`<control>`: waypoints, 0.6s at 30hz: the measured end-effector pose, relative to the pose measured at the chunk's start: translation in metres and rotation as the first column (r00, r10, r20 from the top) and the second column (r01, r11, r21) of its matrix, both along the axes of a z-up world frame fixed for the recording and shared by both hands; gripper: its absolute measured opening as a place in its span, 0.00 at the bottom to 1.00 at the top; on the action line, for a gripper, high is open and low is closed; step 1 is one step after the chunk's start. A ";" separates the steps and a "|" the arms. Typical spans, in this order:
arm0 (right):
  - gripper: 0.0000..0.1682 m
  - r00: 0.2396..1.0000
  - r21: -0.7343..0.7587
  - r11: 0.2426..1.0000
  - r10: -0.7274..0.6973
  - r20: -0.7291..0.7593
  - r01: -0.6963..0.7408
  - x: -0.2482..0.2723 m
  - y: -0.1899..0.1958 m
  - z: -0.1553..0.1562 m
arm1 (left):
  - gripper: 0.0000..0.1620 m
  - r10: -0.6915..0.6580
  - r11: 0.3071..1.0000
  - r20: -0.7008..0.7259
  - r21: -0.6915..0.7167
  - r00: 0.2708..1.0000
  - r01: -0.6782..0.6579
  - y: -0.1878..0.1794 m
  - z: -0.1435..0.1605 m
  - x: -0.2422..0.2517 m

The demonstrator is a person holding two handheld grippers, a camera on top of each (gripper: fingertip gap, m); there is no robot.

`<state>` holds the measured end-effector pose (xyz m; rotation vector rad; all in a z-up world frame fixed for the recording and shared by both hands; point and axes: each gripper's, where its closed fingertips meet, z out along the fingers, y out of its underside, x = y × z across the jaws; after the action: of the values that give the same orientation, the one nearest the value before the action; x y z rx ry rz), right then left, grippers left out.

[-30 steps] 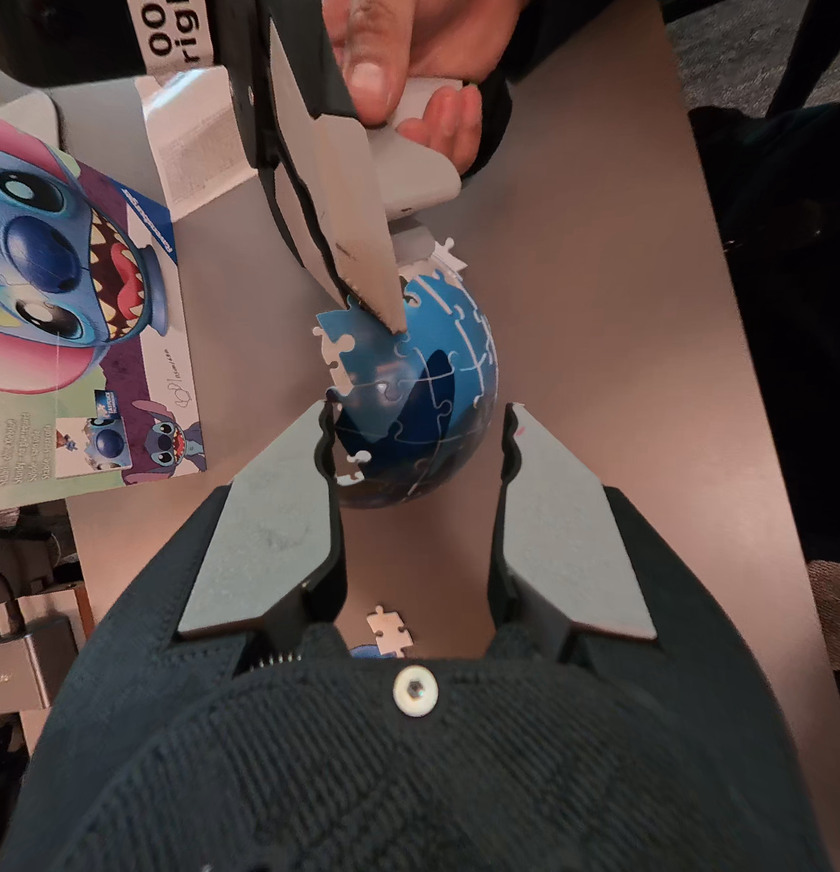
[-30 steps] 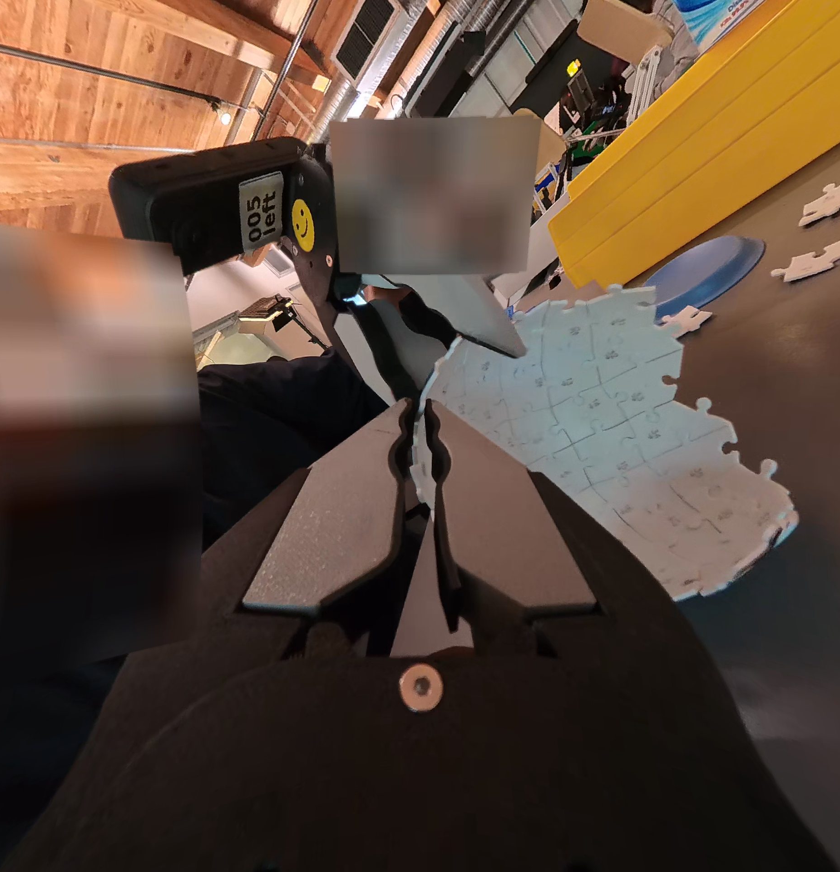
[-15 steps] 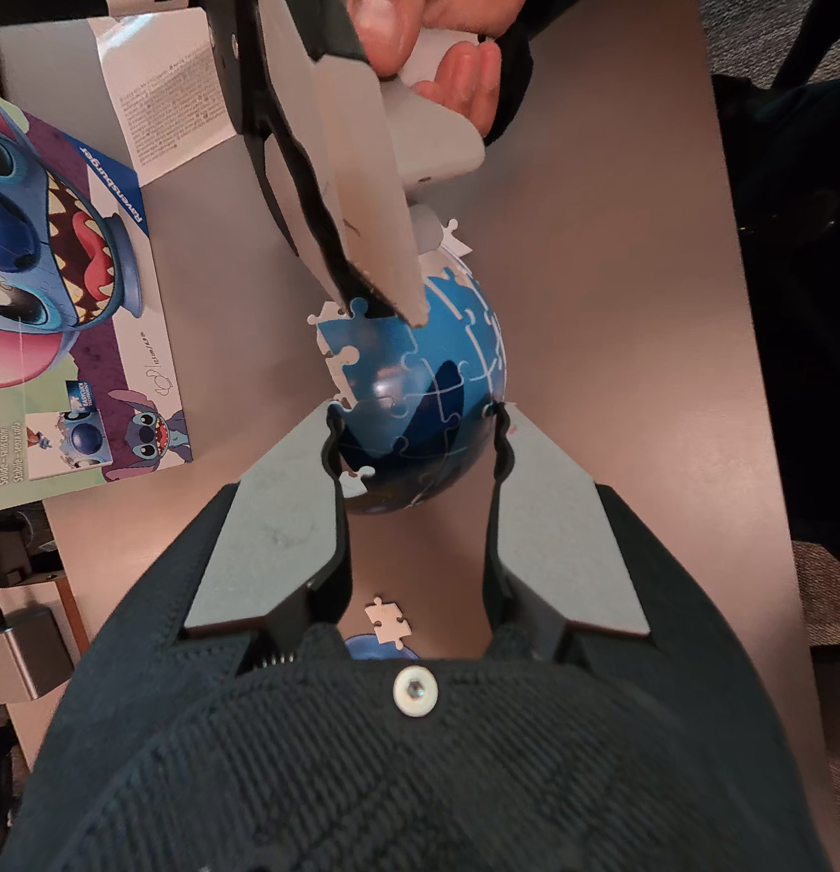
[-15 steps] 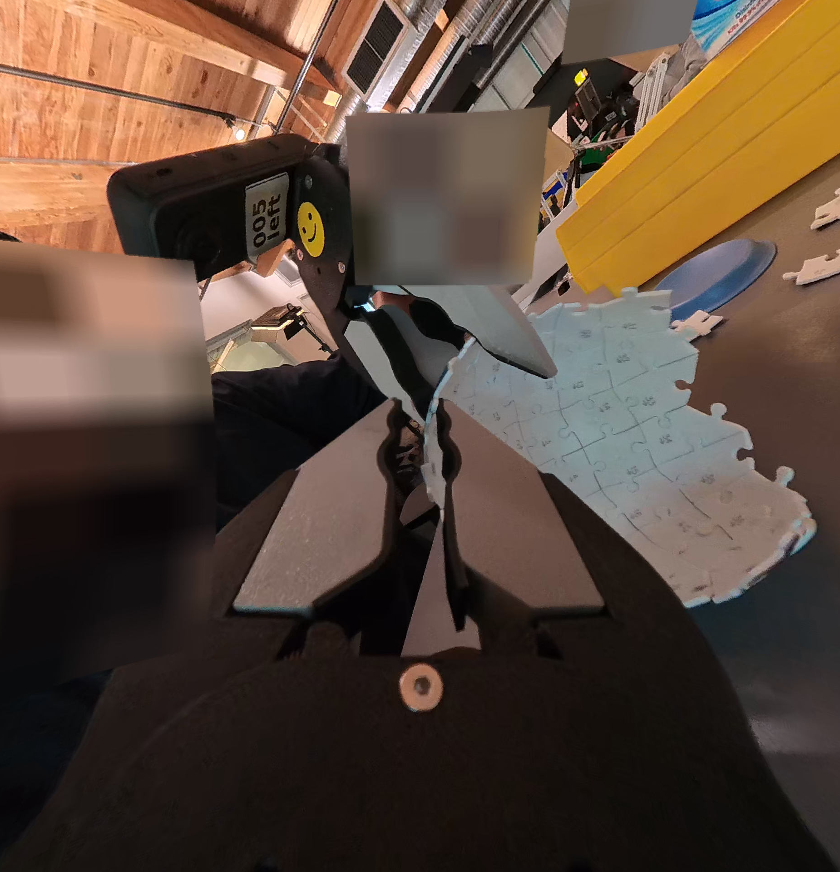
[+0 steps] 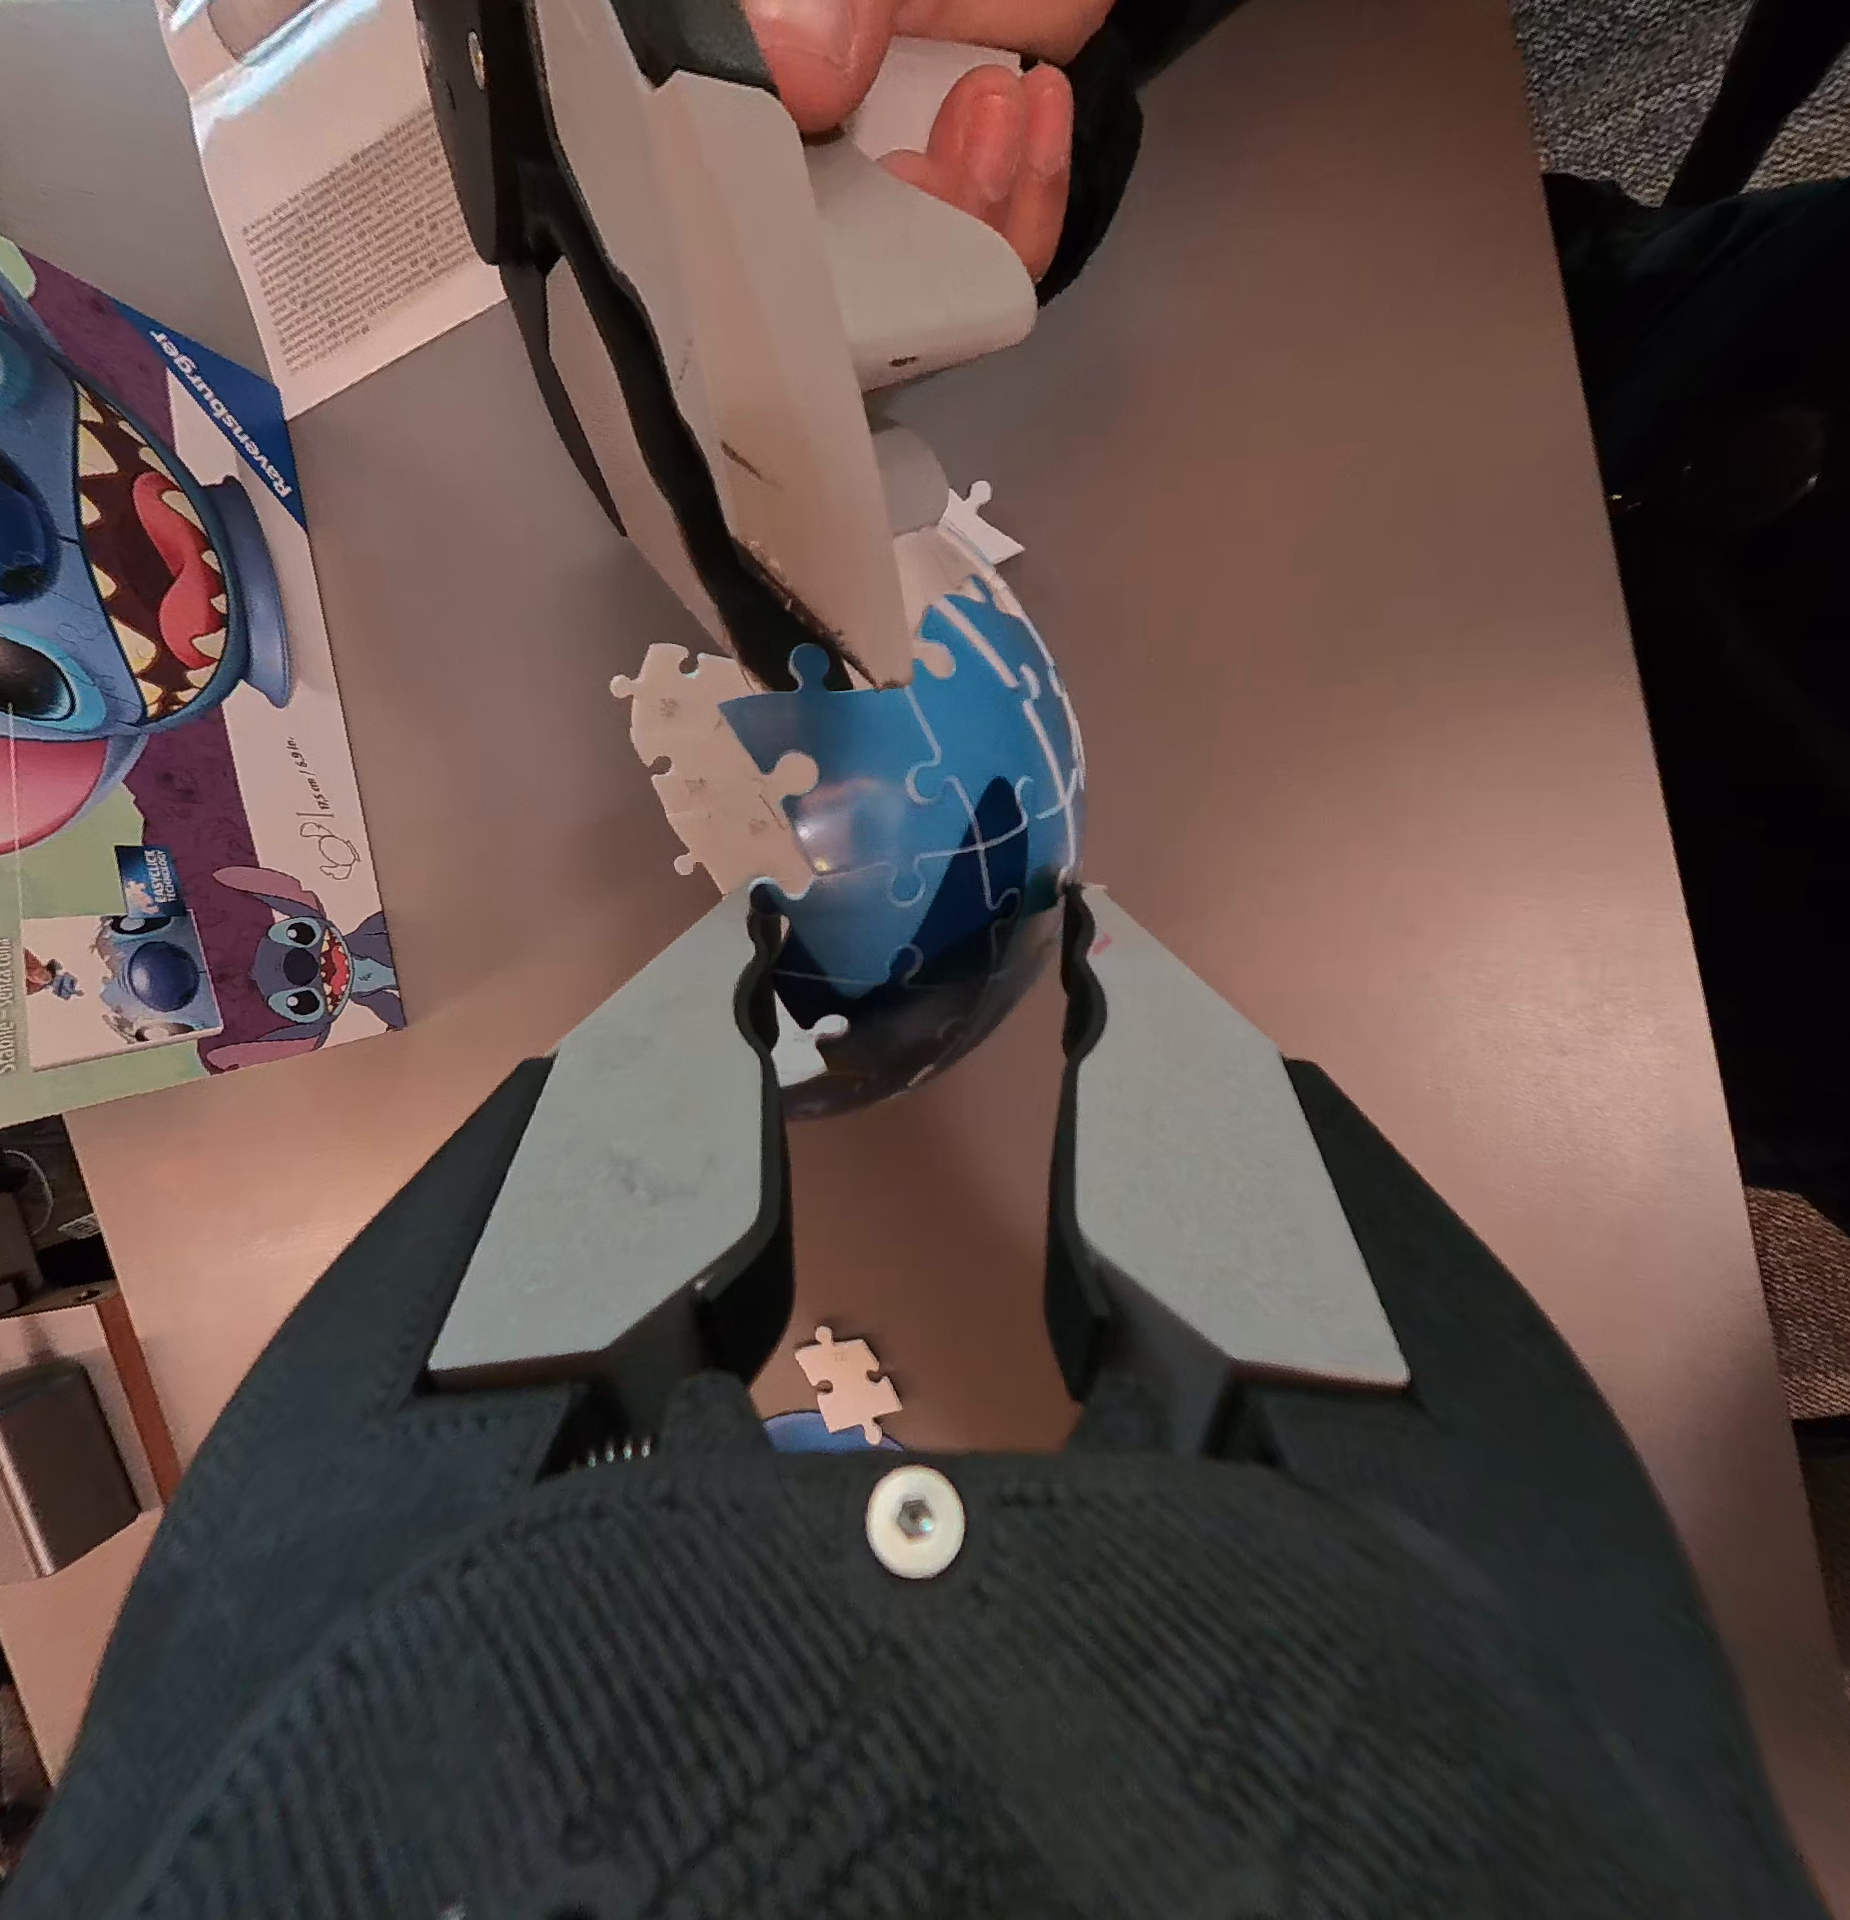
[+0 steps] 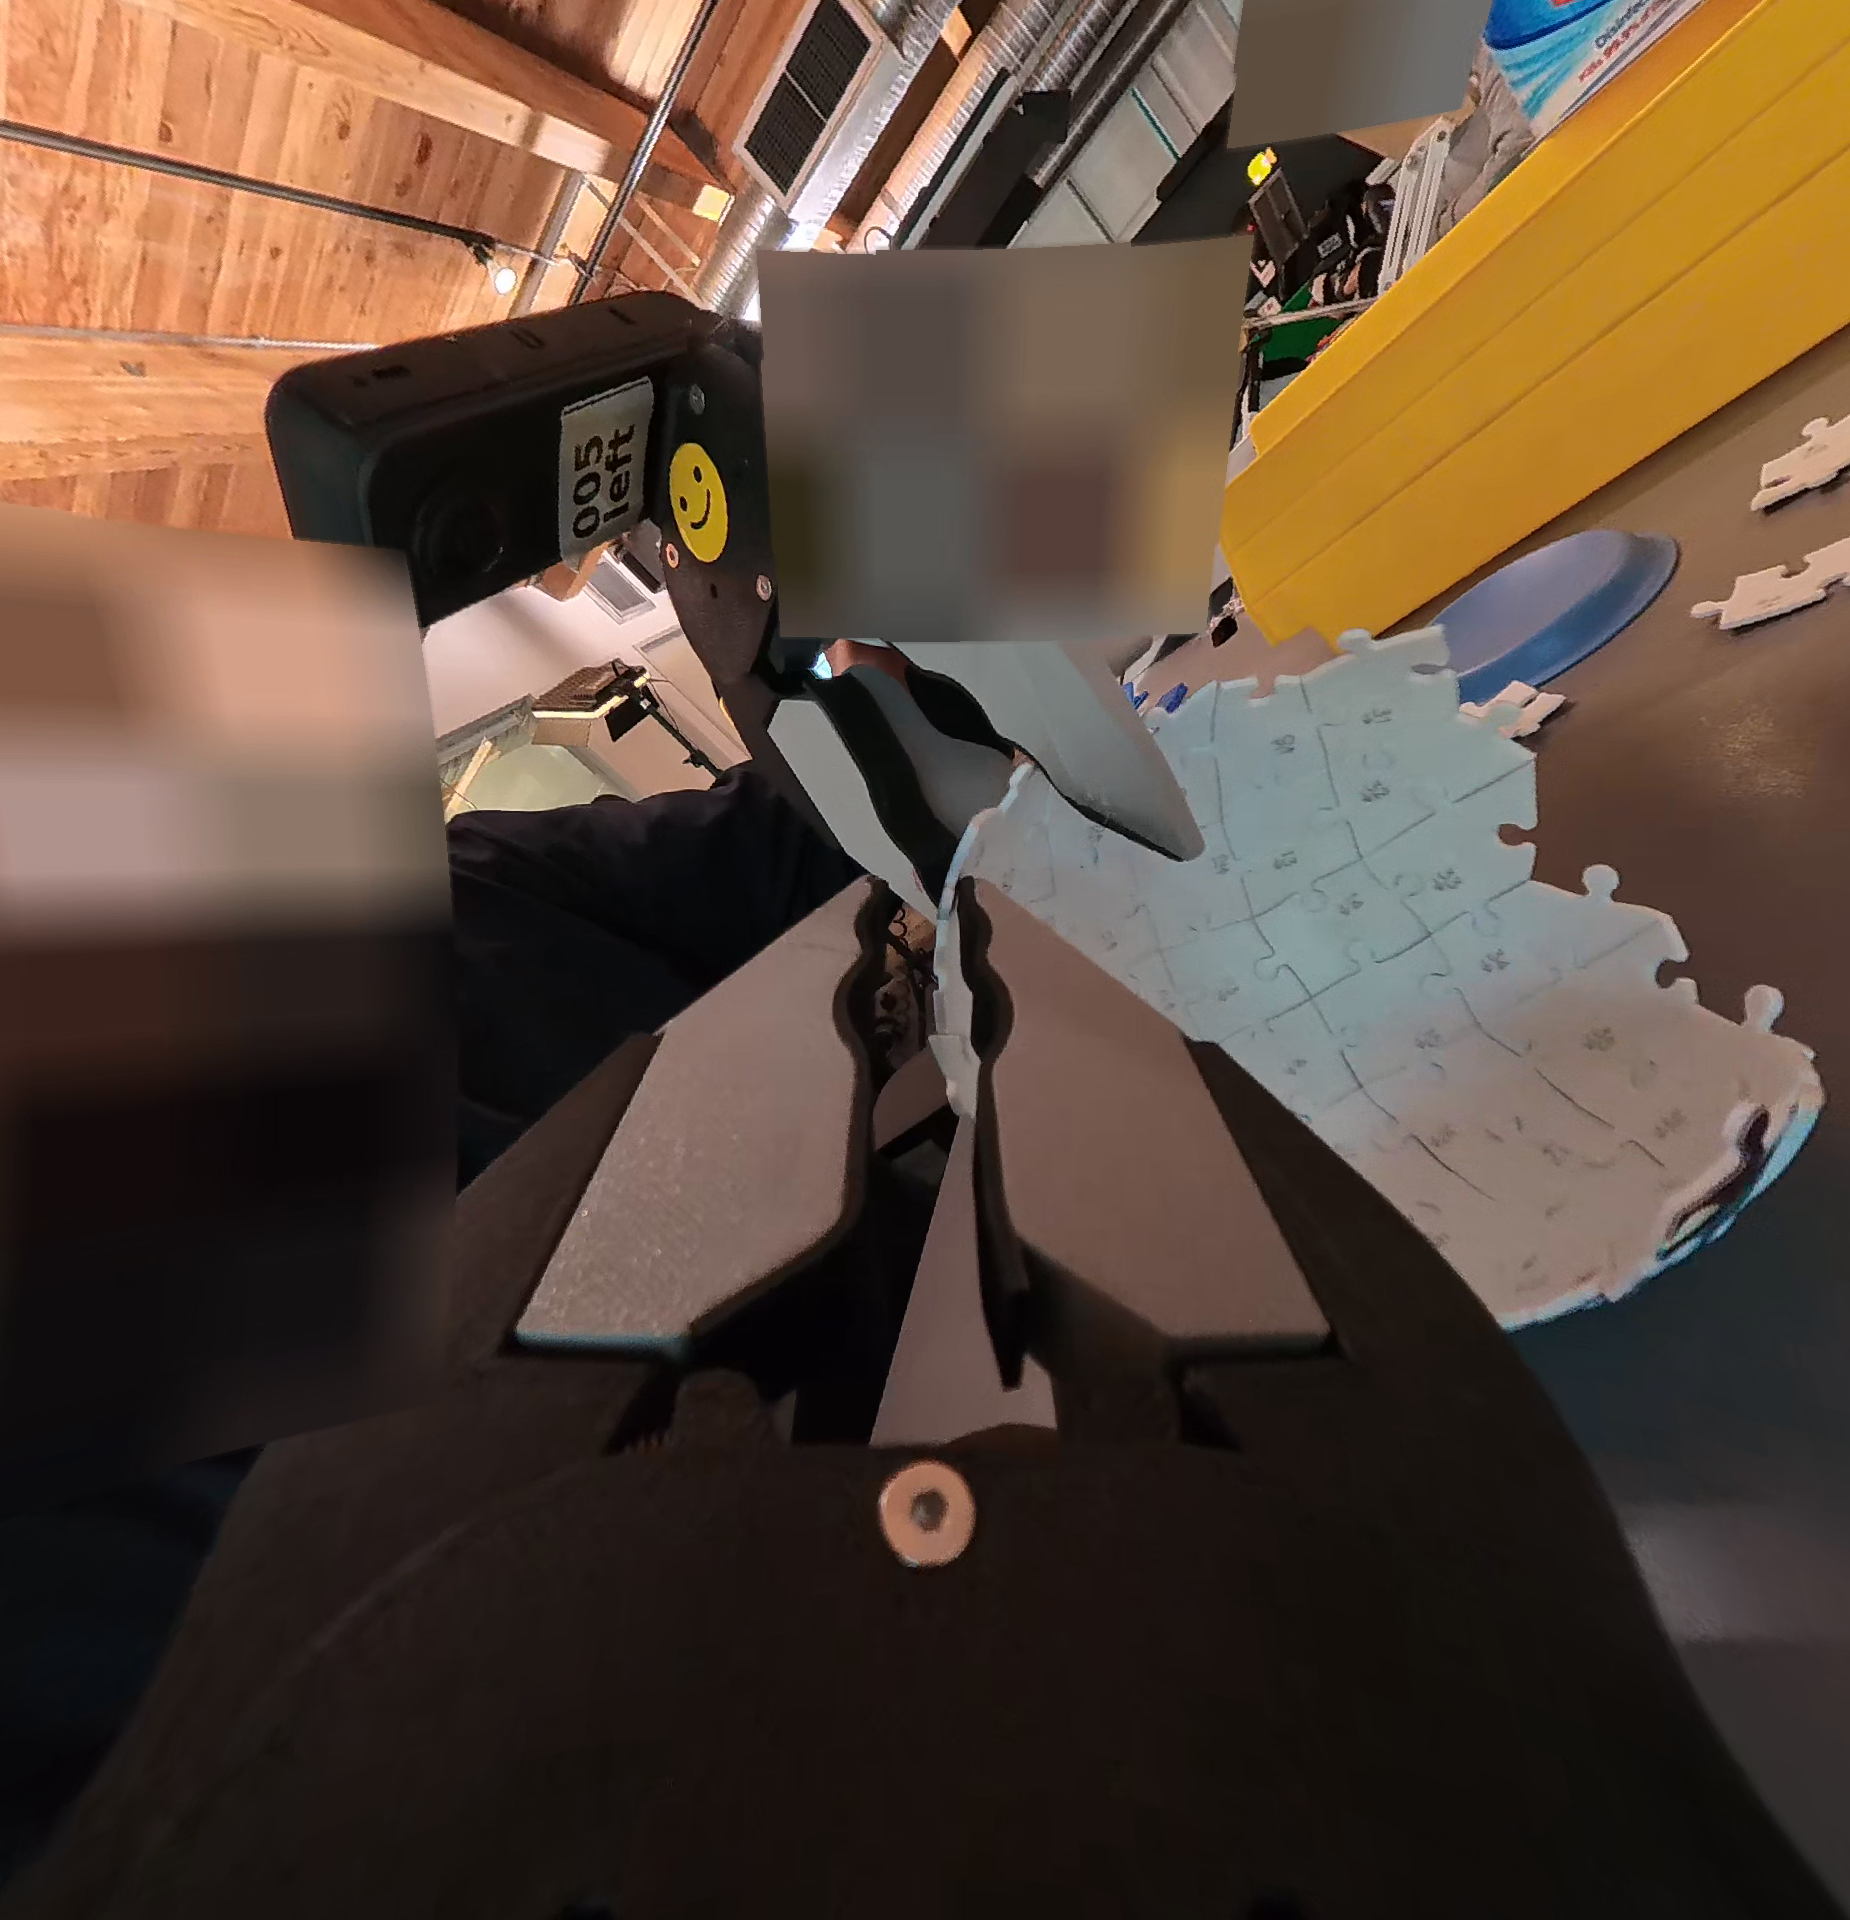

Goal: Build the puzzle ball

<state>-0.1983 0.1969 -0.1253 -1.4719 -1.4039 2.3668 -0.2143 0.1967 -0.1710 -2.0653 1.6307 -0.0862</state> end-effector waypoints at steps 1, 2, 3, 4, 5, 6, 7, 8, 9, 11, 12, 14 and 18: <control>0.06 1.000 0.002 1.000 0.003 0.000 -0.003 0.000 -0.001 0.000 | 0.32 -0.001 1.000 0.004 -0.001 1.000 0.001 -0.001 0.000 0.000; 0.06 1.000 0.004 1.000 0.006 0.001 -0.006 0.000 -0.001 -0.001 | 0.31 -0.002 1.000 0.010 -0.004 1.000 0.002 -0.002 0.001 0.000; 0.05 1.000 0.005 1.000 0.008 0.001 -0.008 0.001 -0.001 -0.001 | 0.30 -0.003 1.000 0.017 -0.005 1.000 0.003 -0.002 0.002 0.000; 0.06 1.000 0.004 1.000 0.009 0.000 -0.009 0.001 -0.001 0.000 | 0.30 -0.003 1.000 0.024 -0.007 1.000 0.004 -0.003 0.003 0.000; 0.06 1.000 0.002 1.000 0.009 -0.002 -0.009 0.001 -0.001 0.000 | 0.29 -0.002 1.000 0.030 -0.011 1.000 0.003 -0.004 0.004 0.000; 0.06 1.000 0.002 1.000 0.006 -0.003 -0.006 0.001 0.000 0.001 | 0.29 -0.001 1.000 0.032 -0.013 1.000 0.001 -0.004 0.004 -0.001; 0.07 1.000 0.005 1.000 0.002 -0.004 -0.002 0.002 0.001 0.001 | 0.29 0.000 1.000 0.032 -0.014 0.999 0.000 -0.004 0.004 -0.002; 0.07 1.000 0.010 1.000 -0.002 -0.005 0.003 0.003 0.003 0.002 | 0.29 -0.001 1.000 0.031 -0.015 1.000 0.001 -0.005 0.004 -0.002; 0.07 1.000 0.017 1.000 -0.008 -0.007 0.008 0.003 0.004 0.002 | 0.29 -0.002 1.000 0.028 -0.015 1.000 0.002 -0.005 0.004 -0.002; 0.07 1.000 0.032 0.999 -0.019 -0.013 0.019 0.006 0.006 0.004 | 0.29 -0.004 1.000 0.023 -0.011 1.000 0.004 -0.005 0.003 -0.002; 0.07 0.999 0.041 0.999 -0.026 -0.020 0.026 0.008 0.008 0.005 | 0.28 -0.005 1.000 0.022 -0.011 1.000 0.006 -0.005 0.003 -0.002; 0.07 0.998 0.063 0.997 -0.045 -0.033 0.047 0.013 0.013 0.008 | 0.29 -0.006 1.000 0.021 -0.008 1.000 0.006 -0.006 0.003 -0.002; 0.07 0.995 0.119 0.988 -0.094 -0.043 0.098 0.023 0.024 0.009 | 0.29 -0.005 1.000 0.019 0.004 1.000 0.005 -0.005 0.004 -0.003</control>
<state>-0.1751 0.2214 -0.1165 -1.4230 -1.4070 2.1988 -0.2176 0.1917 -0.1675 -2.0521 1.6234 -0.1035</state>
